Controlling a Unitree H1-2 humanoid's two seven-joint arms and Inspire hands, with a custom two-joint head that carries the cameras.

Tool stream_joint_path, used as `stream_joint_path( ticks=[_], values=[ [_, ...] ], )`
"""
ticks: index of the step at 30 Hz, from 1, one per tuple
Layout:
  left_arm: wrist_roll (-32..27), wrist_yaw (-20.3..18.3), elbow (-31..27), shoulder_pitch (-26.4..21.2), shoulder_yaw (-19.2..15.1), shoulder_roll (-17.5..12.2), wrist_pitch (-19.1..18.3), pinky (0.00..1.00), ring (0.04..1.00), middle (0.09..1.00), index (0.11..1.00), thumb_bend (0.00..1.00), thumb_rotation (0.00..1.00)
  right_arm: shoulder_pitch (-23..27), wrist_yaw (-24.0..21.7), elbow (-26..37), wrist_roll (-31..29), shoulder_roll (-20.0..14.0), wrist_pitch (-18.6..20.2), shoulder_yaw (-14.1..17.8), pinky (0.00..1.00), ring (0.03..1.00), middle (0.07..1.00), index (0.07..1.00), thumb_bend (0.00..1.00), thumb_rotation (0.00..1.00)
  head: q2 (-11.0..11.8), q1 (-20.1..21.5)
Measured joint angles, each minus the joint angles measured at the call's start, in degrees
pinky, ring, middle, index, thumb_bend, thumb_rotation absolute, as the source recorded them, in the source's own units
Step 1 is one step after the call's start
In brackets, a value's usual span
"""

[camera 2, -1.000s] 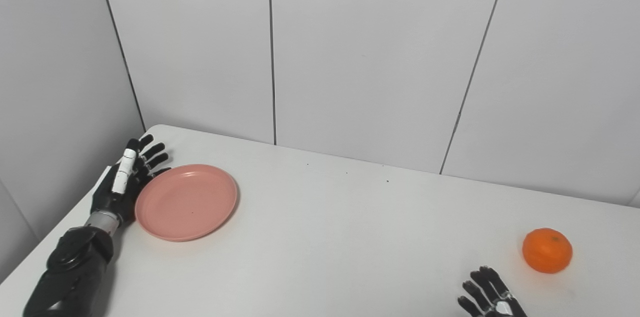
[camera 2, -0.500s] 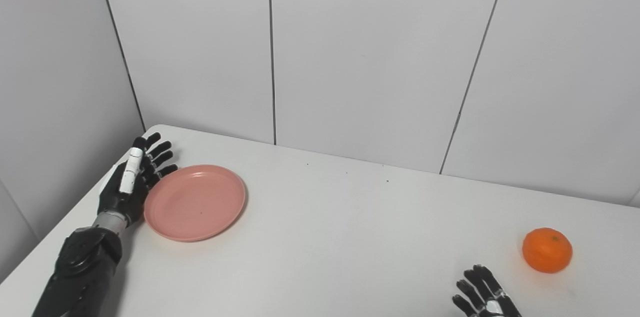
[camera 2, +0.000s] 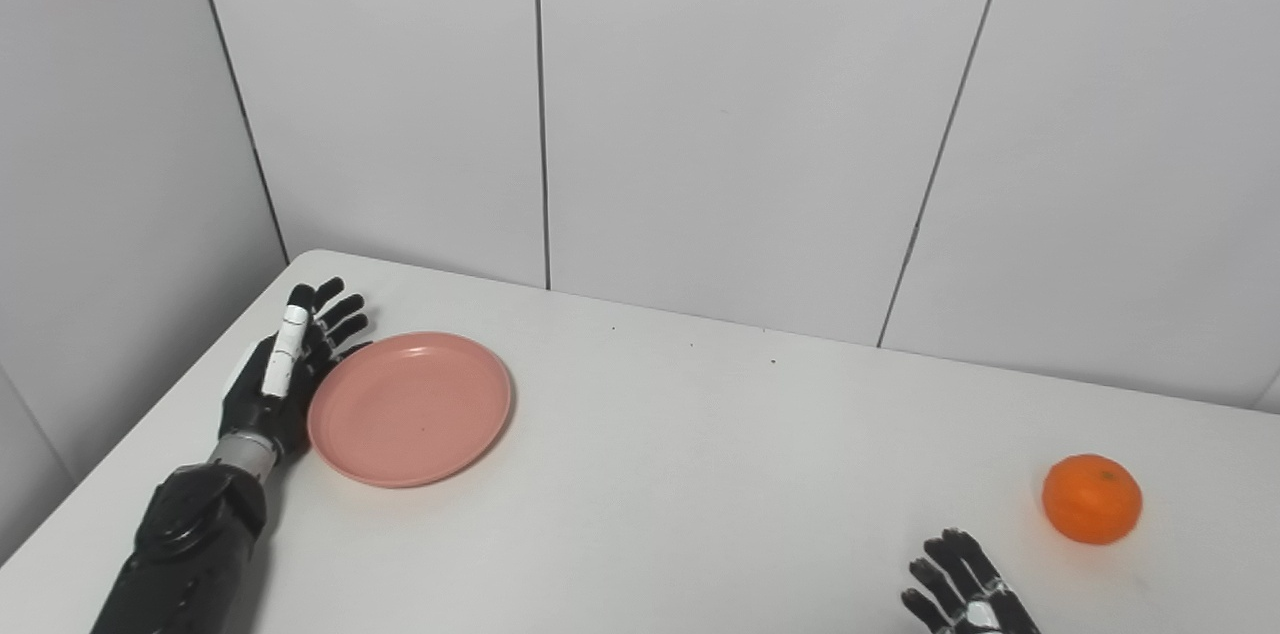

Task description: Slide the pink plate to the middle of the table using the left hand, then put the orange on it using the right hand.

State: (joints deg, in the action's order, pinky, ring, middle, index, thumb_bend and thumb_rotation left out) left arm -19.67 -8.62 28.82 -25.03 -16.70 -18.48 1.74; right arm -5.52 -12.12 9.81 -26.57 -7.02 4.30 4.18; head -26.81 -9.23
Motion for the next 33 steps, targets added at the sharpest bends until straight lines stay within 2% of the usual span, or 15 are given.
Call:
stream_joint_path(
  ticks=[10, 19, 27, 30, 33],
  values=[
    [-0.1, -1.5, -2.1, 0.7, 1.1, 0.4, -1.9, 0.76, 0.900, 0.897, 0.865, 0.94, 0.80, -0.1, 0.1, 0.2, -0.4, 0.0, 0.0, 0.0, 0.85, 0.872, 0.876, 0.852, 0.74, 0.57, -0.4, 0.7],
    [-1.6, -3.7, -3.3, 1.1, 1.1, 0.7, -3.6, 0.76, 0.908, 0.910, 0.896, 0.89, 0.82, -0.2, 0.4, 0.4, 0.5, 0.1, 0.0, -0.4, 0.83, 0.852, 0.863, 0.842, 0.74, 0.57, -1.4, 2.6],
    [-2.6, -3.5, -4.0, 0.9, 0.9, 1.2, -5.1, 0.76, 0.905, 0.880, 0.899, 0.91, 0.83, -0.1, 0.6, 0.5, 0.8, 0.6, 0.0, -0.6, 0.83, 0.847, 0.861, 0.837, 0.73, 0.56, -1.2, 3.2],
    [-2.5, -3.4, -3.8, 0.5, 0.9, 1.6, -5.4, 0.73, 0.883, 0.874, 0.873, 0.89, 0.82, 0.0, 0.6, 0.5, 1.0, 0.7, 0.0, -0.8, 0.84, 0.851, 0.865, 0.840, 0.73, 0.57, -1.1, 3.1],
    [-2.3, -2.3, -5.4, 0.4, 1.5, 2.5, -7.6, 0.70, 0.862, 0.859, 0.862, 0.89, 0.82, 0.0, 0.6, 0.5, 1.3, 0.7, 0.0, -0.9, 0.83, 0.845, 0.859, 0.833, 0.74, 0.56, -1.3, 3.3]
  ],
)
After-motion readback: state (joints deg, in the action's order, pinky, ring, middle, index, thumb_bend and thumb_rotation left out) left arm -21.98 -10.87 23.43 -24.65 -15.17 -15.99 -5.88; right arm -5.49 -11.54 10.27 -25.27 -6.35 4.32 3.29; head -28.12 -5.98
